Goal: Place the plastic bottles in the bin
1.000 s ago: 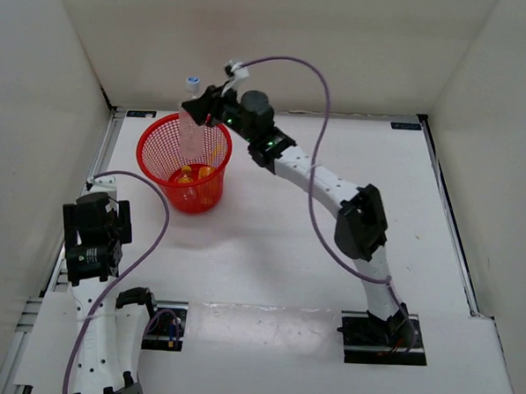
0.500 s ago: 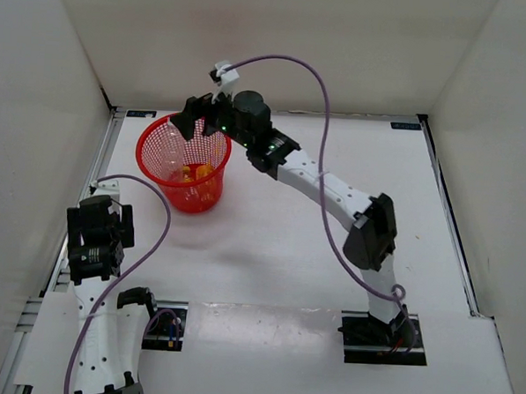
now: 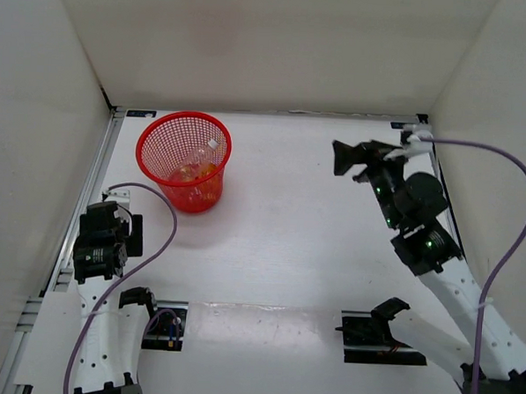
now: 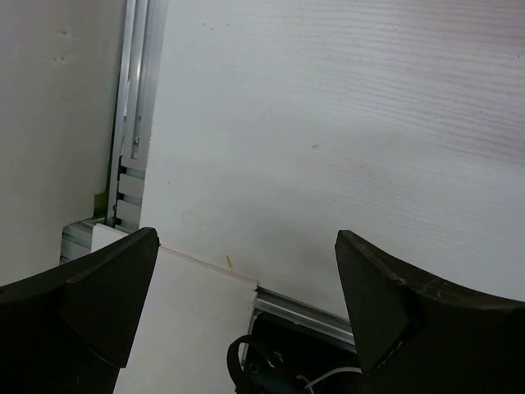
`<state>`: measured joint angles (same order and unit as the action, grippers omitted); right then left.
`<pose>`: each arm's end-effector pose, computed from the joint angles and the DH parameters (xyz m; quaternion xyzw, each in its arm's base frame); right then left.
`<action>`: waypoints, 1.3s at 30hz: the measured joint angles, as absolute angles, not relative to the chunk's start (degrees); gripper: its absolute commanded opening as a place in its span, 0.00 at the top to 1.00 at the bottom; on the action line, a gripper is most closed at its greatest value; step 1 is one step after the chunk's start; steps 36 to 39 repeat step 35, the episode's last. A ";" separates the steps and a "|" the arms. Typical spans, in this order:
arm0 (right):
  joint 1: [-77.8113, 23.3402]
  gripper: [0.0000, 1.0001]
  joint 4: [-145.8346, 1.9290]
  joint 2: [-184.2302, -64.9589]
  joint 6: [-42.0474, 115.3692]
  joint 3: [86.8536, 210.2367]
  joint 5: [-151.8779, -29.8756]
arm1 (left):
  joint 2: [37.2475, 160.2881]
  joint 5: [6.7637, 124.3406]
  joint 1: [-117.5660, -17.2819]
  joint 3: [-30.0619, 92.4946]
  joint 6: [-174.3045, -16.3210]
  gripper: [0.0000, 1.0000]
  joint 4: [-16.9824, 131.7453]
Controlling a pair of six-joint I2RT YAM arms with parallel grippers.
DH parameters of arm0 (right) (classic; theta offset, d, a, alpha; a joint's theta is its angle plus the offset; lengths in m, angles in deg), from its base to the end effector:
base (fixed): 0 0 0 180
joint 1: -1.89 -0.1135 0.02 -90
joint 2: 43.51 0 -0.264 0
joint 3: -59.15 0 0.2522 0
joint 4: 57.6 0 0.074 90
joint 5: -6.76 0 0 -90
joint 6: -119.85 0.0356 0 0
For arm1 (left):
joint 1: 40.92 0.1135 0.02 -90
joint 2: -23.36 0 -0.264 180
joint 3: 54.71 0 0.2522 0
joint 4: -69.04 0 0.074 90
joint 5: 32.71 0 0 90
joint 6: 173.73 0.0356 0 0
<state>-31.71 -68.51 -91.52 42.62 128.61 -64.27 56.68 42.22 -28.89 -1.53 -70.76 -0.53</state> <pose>0.1596 0.0922 0.4216 0.0107 0.6430 0.2018 0.7388 0.1024 0.0313 0.2615 -0.0375 0.9311 0.1941 0.3067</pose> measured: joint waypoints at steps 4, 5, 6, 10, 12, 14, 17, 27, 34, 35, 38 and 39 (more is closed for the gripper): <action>-25.00 0.00 -77.97 -77.16 46.56 110.82 -57.63 | 56.62 42.90 -29.92 -2.01 -70.70 0.00 -1.12; -23.95 0.00 -80.31 -73.36 47.56 106.78 -56.41 | 56.53 42.99 -30.07 -2.01 -70.70 0.00 -1.15; -23.19 0.00 -83.08 -69.16 48.50 102.63 -55.25 | 56.44 43.03 -30.33 -2.04 -70.67 0.00 -1.17; -21.92 0.00 -91.54 -51.76 53.40 91.98 -50.92 | 56.18 43.18 -31.01 -2.12 -70.67 0.00 -1.30; -21.79 0.00 -92.68 -45.30 55.01 89.88 -49.06 | 56.18 43.18 -31.38 -2.12 -70.52 0.00 -1.30; -21.79 0.00 -93.09 -43.63 56.06 89.21 -47.75 | 56.18 43.20 -31.60 -2.12 -70.39 0.00 -1.28; -21.79 0.00 -95.26 -43.61 57.27 88.96 -46.33 | 56.16 43.18 -32.08 -2.12 -70.24 0.00 -1.30; -21.79 0.00 -98.49 -49.56 59.74 90.30 -45.04 | 56.16 43.18 -32.21 -2.12 -70.26 0.00 -1.30; -21.79 0.00 -98.56 -49.86 60.81 90.39 -45.02 | 55.70 43.16 -32.21 -2.12 -70.26 0.00 -1.30; -21.79 0.00 -98.56 -49.89 60.96 90.39 -45.02 | 55.70 43.16 -32.21 -2.12 -70.26 0.00 -1.30; -21.79 0.00 -98.56 -49.89 60.96 90.39 -45.02 | 55.70 43.16 -32.21 -2.12 -70.26 0.00 -1.30; -21.79 0.00 -98.56 -49.89 60.96 90.39 -45.02 | 55.70 43.16 -32.21 -2.12 -70.26 0.00 -1.30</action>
